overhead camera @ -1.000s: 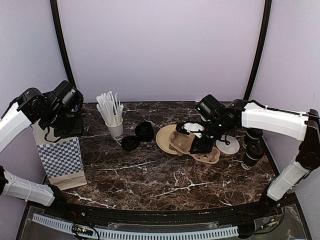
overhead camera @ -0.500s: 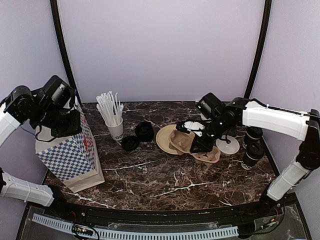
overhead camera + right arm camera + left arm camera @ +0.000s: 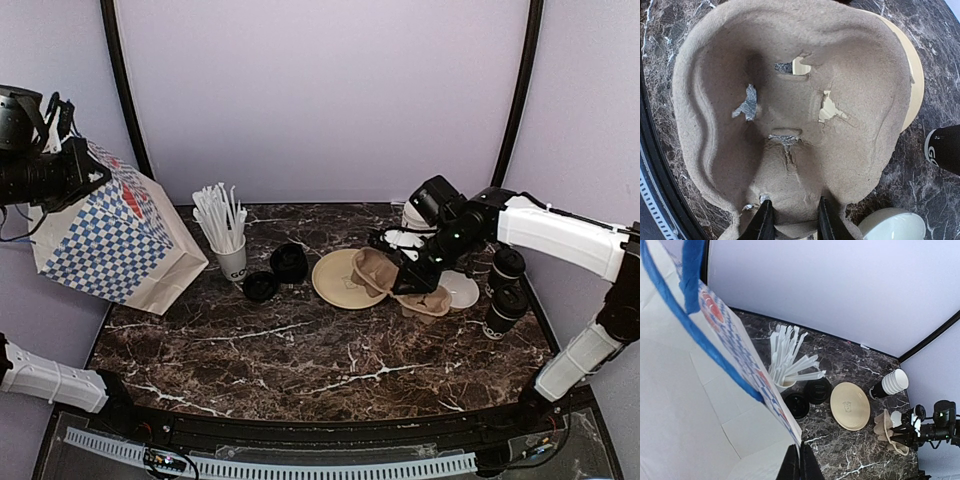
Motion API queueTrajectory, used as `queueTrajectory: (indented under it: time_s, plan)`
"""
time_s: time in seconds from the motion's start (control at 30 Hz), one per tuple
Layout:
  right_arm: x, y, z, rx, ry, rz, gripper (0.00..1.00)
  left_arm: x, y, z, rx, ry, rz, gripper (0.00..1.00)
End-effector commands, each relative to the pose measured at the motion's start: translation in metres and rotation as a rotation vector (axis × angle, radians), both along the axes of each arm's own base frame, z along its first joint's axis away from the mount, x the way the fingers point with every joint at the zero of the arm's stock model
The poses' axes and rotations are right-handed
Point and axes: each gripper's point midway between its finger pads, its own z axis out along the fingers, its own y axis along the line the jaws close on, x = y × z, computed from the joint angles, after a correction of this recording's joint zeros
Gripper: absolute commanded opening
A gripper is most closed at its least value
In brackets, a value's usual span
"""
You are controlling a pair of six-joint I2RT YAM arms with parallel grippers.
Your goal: Pack the takeout coffee
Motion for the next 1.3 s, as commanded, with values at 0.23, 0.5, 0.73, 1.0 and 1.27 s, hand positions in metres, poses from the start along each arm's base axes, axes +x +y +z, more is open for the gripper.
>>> queueTrajectory:
  time_s: [0.23,0.5,0.73,1.0,1.27]
  plan:
    - [0.019,-0.026,0.025,0.075,-0.021,-0.076,0.24,0.01,-0.116,0.122,-0.162,-0.474,-0.573,0.0]
    - [0.033,-0.051,0.046,0.118,-0.051,-0.16,0.25,-0.014,-0.184,0.15,-0.235,-0.58,-0.86,0.0]
    - [0.043,-0.072,0.059,0.156,-0.063,-0.225,0.25,-0.032,-0.253,0.098,-0.138,-0.428,-1.11,0.0]
    - [0.055,-0.093,0.064,0.144,-0.084,-0.3,0.25,-0.05,-0.277,-0.006,0.224,-0.197,-1.312,0.0]
    - [0.055,-0.102,0.065,0.116,-0.103,-0.326,0.25,-0.064,-0.248,-0.052,0.392,-0.095,-1.338,0.0]
